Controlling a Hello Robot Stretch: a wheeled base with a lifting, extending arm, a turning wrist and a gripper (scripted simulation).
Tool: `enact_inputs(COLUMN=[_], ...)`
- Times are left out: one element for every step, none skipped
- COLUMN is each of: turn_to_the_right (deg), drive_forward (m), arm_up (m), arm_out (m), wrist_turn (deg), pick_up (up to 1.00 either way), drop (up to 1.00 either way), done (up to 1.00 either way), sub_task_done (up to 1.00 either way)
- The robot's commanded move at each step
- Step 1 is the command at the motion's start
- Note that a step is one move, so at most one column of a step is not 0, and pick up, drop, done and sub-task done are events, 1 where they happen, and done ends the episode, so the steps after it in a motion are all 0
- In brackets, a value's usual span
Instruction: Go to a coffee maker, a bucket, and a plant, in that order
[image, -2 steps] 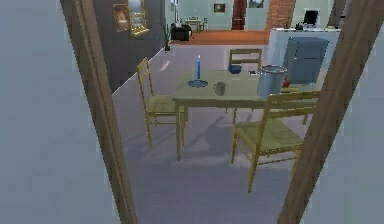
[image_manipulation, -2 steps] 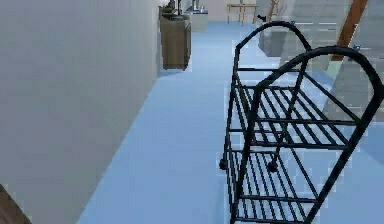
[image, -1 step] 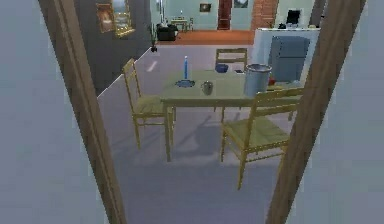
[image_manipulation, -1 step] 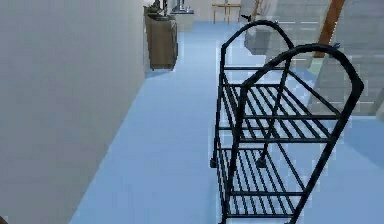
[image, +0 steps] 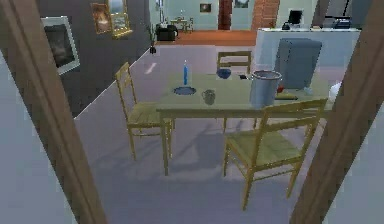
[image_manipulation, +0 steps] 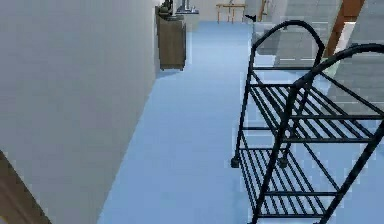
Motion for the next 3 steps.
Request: enact_inputs(turn_to_the_right=[0.0, -45.0, 0.0], drive_forward=[0.75, 0.00, 1.00], arm_up=[0.00, 0.00, 0.00], arm_out=[0.00, 0.00, 0.00], wrist_turn=[0.0, 0.0, 0.0], pick_up=[0.00, 0.00, 0.00], drop=[0.00, 0.00, 0.00], done=[0.00, 0.00, 0.00], sub_task_done=[0.00, 0.00, 0.00])
